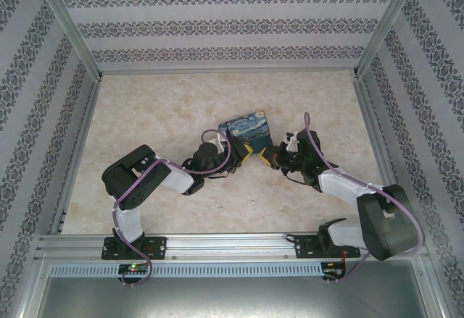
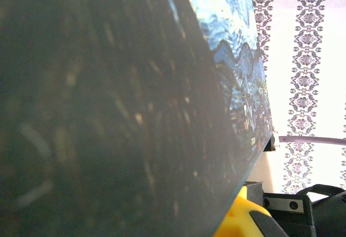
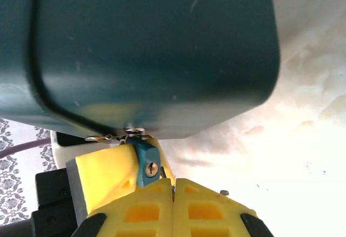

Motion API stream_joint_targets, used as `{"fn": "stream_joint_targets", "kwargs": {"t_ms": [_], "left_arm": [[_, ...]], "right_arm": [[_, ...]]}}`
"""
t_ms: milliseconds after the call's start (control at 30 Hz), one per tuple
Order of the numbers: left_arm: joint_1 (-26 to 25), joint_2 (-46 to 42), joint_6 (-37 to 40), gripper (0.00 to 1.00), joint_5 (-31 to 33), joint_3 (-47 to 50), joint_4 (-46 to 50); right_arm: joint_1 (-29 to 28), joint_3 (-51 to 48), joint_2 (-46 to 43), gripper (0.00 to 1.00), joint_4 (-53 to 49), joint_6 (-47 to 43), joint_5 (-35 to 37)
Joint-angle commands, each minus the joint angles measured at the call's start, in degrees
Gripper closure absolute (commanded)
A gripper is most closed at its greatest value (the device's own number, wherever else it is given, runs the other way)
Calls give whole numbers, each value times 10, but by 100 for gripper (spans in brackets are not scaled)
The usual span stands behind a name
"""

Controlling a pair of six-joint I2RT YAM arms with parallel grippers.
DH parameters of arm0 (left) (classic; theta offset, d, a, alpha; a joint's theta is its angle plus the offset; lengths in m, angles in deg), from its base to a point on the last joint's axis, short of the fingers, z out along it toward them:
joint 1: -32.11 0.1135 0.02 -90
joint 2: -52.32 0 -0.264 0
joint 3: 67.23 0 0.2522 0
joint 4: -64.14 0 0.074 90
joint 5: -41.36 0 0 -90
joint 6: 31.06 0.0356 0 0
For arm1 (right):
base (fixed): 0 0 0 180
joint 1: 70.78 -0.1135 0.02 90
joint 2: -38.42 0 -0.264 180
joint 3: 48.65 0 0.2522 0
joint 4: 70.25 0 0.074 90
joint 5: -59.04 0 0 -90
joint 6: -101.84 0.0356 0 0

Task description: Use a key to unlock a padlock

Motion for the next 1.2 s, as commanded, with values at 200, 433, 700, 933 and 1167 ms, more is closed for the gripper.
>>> {"fn": "stream_joint_targets", "kwargs": {"t_ms": [200,433,700,933,1167], "left_arm": [[-8,4,-4,100,-1,-19,-40],[-9,7,-6,100,-3,-22,-38],[-12,11,-3,100,-2,-21,-37],[-12,10,-4,100,4,-15,-38],[-12,11,-3,100,4,-16,-37]], "right_arm": [[-9,12,7,100,0,-13,4],[-13,27,15,100,1,-12,4],[-17,36,13,100,-7,-16,5],[-3,17,0,100,-44,-39,9],[2,15,-11,100,-64,-47,18]]}}
